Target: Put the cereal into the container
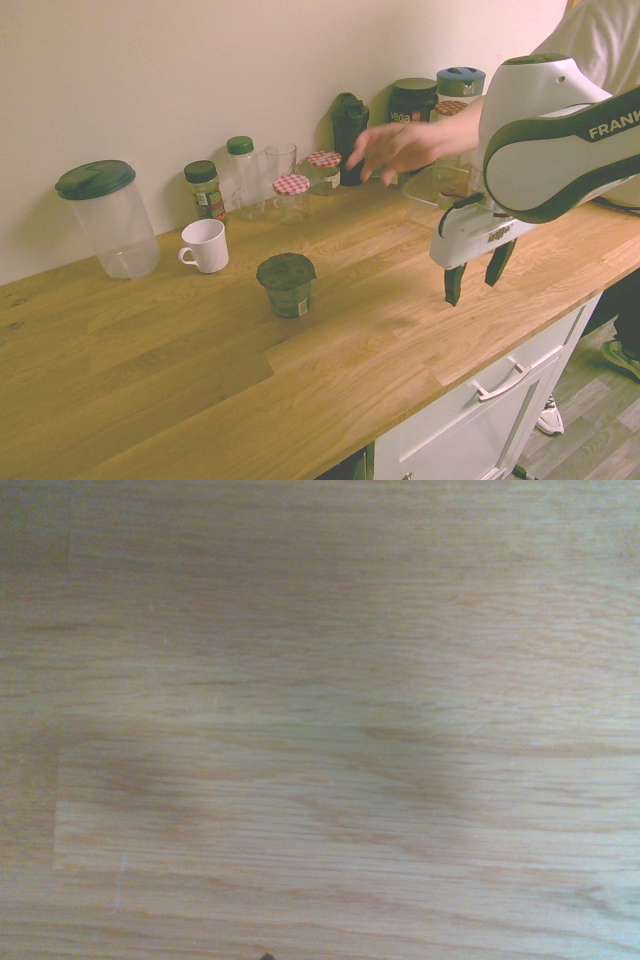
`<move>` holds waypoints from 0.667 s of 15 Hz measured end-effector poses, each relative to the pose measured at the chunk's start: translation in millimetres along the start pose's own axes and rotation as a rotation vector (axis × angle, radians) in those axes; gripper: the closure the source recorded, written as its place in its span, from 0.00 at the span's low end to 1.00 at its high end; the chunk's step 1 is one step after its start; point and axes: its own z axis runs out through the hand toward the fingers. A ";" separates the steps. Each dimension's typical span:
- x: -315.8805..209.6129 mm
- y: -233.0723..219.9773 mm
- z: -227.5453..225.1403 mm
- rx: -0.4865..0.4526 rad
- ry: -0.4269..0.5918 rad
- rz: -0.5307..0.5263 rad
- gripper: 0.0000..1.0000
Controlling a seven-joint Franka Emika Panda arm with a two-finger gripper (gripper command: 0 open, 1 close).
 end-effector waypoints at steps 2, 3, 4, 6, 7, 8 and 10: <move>-2.1 -1.9 0.7 -0.006 0.005 0.003 0.00; -4.6 -5.4 0.0 -0.001 0.013 -0.004 0.00; -9.1 -12.6 -2.0 0.020 0.024 -0.013 0.00; -23.4 -33.1 -6.9 0.081 0.045 -0.036 0.00; -31.5 -43.4 -7.7 0.109 0.055 -0.048 0.00; -39.0 -54.9 -7.0 0.141 0.062 -0.056 0.00; -52.1 -81.1 0.0 0.215 0.072 -0.070 0.00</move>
